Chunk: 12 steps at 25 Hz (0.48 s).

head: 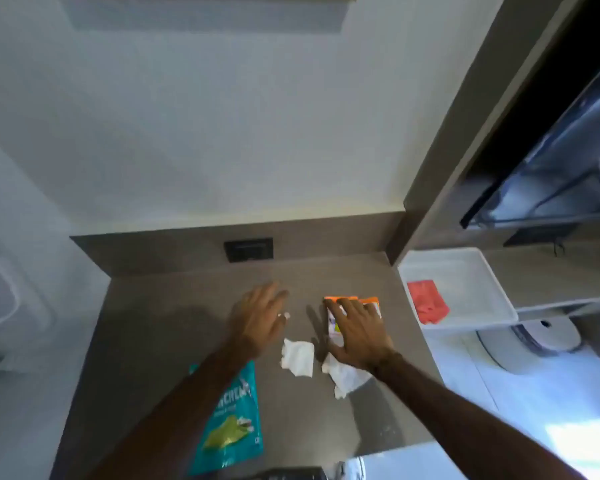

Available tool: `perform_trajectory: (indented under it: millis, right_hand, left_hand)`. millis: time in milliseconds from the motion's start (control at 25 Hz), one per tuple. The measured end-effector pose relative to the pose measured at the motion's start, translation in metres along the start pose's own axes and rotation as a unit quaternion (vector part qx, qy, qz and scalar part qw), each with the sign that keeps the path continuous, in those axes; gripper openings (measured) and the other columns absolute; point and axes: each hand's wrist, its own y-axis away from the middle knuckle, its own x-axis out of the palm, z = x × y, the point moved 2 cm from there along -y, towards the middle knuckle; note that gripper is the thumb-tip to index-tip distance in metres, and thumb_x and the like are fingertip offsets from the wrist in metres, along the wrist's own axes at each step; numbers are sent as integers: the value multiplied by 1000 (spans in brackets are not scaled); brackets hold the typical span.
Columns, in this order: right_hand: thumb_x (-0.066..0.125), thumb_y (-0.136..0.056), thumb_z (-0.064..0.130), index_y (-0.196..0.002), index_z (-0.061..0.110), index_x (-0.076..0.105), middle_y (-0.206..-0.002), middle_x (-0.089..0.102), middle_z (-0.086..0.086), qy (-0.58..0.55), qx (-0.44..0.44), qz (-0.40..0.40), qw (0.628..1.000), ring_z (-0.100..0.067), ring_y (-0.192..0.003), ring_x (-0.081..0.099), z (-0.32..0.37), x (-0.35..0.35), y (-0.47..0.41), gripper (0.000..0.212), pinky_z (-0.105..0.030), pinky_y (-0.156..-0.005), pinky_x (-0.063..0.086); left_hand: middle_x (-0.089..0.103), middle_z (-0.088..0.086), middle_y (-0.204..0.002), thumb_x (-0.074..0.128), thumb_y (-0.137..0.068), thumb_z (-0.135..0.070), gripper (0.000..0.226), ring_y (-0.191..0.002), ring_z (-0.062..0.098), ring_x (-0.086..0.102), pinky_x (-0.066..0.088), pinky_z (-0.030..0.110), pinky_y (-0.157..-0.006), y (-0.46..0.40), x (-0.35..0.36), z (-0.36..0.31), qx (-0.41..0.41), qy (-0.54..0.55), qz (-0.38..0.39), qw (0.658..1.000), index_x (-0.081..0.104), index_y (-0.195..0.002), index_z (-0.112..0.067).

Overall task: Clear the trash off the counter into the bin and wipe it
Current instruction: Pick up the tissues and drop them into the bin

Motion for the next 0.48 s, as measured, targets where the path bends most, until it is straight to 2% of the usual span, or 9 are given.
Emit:
perform_trajectory:
  millis: [80, 160, 240, 360, 480]
  right_hand:
    - [49, -79, 53, -138, 21, 53, -127, 62, -9, 14, 15, 34, 999, -35, -113, 61, 4, 30, 15, 66, -50, -90, 48]
    - [53, -83, 46, -137, 22, 50, -130, 57, -10, 28, 36, 89, 995, -35, -115, 58, 10, 60, 36, 59, -49, -89, 48]
    - [52, -90, 40, -137, 21, 47, -133, 53, -11, -2, 64, 115, 991, -35, -118, 56, 13, 73, 42, 51, -47, -91, 50]
    - [50, -95, 31, -131, 17, 53, -127, 56, -13, -61, 108, 101, 987, -35, -111, 59, 25, 77, 38, 39, -43, -81, 53]
    - [50, -95, 26, -124, 17, 58, -122, 57, -11, -86, 129, 69, 986, -33, -109, 59, 29, 80, 40, 32, -40, -78, 53]
  left_hand:
    - [61, 11, -141, 53, -94, -37, 45, -124, 34, 62, 53, 45, -105, 8, 34, -19, 9, 17, 81, 997, 62, -134, -19]
    - [55, 5, -143, 57, -95, -40, 47, -127, 29, 56, 50, 43, -107, 22, 64, -38, -1, -7, 185, 983, 53, -140, -28]
    - [49, 4, -148, 63, -96, -36, 53, -132, 28, 50, 47, 38, -110, 30, 83, -41, -21, -40, 224, 974, 47, -146, -31]
    - [51, 4, -143, 74, -90, -23, 58, -131, 28, 49, 49, 37, -108, 33, 92, -31, -57, -36, 225, 972, 52, -144, -28]
    - [61, 6, -127, 71, -89, -14, 43, -118, 26, 61, 54, 36, -103, 34, 87, -23, -91, 40, 173, 980, 67, -132, -21]
